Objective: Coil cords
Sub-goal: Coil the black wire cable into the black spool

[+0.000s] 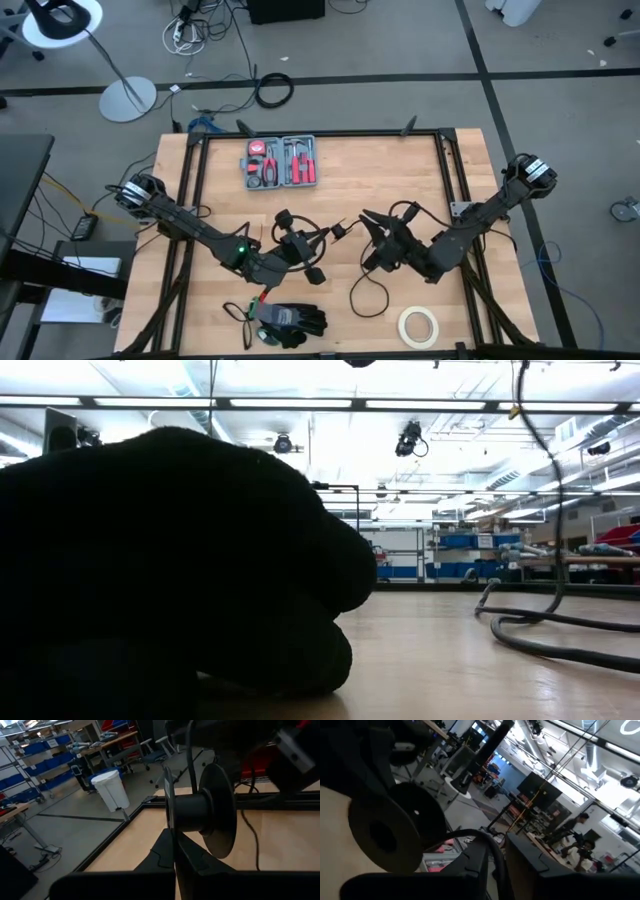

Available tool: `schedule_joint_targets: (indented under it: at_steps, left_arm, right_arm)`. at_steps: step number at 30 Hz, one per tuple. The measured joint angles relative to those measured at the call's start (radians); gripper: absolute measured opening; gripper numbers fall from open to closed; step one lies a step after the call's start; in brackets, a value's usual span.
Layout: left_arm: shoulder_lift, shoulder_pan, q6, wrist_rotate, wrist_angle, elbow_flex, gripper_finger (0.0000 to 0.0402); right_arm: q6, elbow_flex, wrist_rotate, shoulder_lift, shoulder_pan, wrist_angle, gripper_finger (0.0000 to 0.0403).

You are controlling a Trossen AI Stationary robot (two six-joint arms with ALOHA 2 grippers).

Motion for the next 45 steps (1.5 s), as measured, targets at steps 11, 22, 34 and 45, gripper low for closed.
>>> schedule_joint_targets:
  at_steps: [11, 22, 34, 45]
  left_arm:
    - [0.000, 0.013, -0.009, 0.000, 0.004, 0.000, 0.0000]
    - [0.000, 0.080, -0.025, 0.044, 0.031, 0.000, 0.0000]
    - [0.000, 0.087, 0.031, 0.025, 0.064, 0.000, 0.0000]
    - [0.000, 0.099, 0.007, 0.018, 0.044, -0.001, 0.0000]
  right_arm:
    - [0.053, 0.000, -0.090, 0.000, 0.027, 0.035, 0.0065]
    - [0.179, 0.000, -0.260, 0.000, -0.042, 0.051, 0.0064]
    - [0.221, 0.001, -0.297, 0.000, -0.083, 0.097, 0.0063]
    - [0.198, 0.002, -0.262, 0.006, -0.125, 0.127, 0.0061]
